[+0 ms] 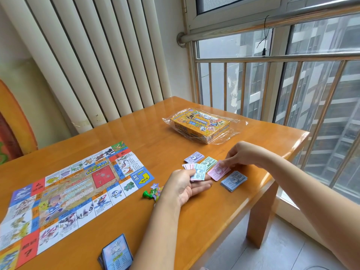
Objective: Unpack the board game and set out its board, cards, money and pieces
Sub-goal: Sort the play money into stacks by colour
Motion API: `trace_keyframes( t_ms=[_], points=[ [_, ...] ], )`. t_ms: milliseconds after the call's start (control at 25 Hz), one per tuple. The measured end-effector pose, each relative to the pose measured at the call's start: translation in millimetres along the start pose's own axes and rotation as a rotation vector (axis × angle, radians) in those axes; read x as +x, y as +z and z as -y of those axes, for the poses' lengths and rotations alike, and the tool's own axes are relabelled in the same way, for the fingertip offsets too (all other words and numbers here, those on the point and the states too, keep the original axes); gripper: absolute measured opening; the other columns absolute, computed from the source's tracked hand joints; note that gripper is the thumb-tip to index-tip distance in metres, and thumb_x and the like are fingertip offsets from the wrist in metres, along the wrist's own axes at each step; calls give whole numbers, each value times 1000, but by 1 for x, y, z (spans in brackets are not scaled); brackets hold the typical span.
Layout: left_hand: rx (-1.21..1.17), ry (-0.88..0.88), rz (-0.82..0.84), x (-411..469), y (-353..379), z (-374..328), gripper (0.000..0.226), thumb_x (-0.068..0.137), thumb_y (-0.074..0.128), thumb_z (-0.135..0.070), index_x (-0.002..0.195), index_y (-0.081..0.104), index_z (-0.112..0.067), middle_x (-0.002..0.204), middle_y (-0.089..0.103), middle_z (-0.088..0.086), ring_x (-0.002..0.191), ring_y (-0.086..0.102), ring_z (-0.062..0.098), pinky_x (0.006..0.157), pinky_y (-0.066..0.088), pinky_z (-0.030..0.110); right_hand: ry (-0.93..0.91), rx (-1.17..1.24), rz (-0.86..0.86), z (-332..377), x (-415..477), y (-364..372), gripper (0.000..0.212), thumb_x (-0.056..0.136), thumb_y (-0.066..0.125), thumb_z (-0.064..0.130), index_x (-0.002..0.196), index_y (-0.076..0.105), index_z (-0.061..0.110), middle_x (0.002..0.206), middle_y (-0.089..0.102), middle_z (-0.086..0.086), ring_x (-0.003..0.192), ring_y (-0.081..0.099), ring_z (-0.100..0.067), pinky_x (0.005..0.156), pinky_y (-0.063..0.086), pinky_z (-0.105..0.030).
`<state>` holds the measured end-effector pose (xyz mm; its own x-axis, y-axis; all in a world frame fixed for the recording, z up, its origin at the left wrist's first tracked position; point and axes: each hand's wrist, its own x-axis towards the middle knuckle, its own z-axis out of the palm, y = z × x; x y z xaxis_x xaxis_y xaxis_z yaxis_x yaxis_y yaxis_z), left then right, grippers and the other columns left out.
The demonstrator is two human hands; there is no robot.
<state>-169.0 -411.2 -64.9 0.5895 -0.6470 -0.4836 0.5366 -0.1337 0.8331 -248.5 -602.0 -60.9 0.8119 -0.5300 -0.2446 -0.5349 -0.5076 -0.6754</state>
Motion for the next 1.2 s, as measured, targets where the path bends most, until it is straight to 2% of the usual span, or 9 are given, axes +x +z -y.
trace_keyframes(
  t_ms=[200,320,440,560,680,840,920,1040,1200],
  points=[
    [7,5,-8,-1,-1,-1,20,101,35,-3,113,43,9,80,66,26,55,68,31,50,57,34,25,-93,20,3,5,0,31,68,81,44,75,72,15,69,63,3,67,50,-11,61,37,-25],
    [-25,62,20,-2,-3,-3,19,101,34,-3,104,48,9,78,69,22,61,70,28,54,57,30,-21,-159,-79,6,-1,1,32,73,76,47,76,69,16,67,59,4,63,49,-10,53,35,-22],
    [-15,178,79,-2,0,-2,20,100,39,-3,97,57,1,76,72,13,64,71,20,58,57,26,-201,154,-107,13,-15,7,36,81,69,43,75,70,7,61,59,2,53,50,-10,50,38,-19],
    [73,271,86,-3,5,3,12,93,53,-1,93,64,-7,76,71,6,63,69,11,60,57,22,-314,368,-51,19,-35,15,27,80,73,31,75,70,4,58,64,-2,52,54,-12,49,43,-19],
    [103,280,142,-4,8,6,12,92,55,-2,96,66,-7,80,71,6,67,69,10,61,57,23,-314,431,-81,15,-46,16,15,76,77,18,74,73,4,59,67,-3,50,54,-9,47,43,-17],
    [132,255,202,-4,11,6,17,95,48,-1,97,64,-4,74,72,3,65,69,9,58,56,22,-279,428,-116,9,-54,13,1,78,76,12,78,76,12,63,71,-1,50,56,-5,49,45,-16],
    [147,255,208,-5,13,6,18,95,47,-1,95,64,-5,72,72,2,63,68,9,57,55,22,-265,425,-129,5,-57,10,3,76,77,14,78,76,12,65,71,-2,50,55,-5,49,44,-16],
    [160,259,208,-7,13,7,19,96,46,0,94,64,-6,71,72,1,62,68,9,57,56,22,-236,450,-141,-2,-62,3,22,67,78,24,76,75,5,63,67,-10,49,50,-10,47,40,-18],
    [161,257,221,-8,14,7,17,97,45,-1,98,62,-3,75,73,6,65,70,15,59,58,25,-239,523,-102,-4,-69,-5,14,83,68,12,84,67,-2,63,67,-9,48,60,-11,45,45,-17]
  ],
)
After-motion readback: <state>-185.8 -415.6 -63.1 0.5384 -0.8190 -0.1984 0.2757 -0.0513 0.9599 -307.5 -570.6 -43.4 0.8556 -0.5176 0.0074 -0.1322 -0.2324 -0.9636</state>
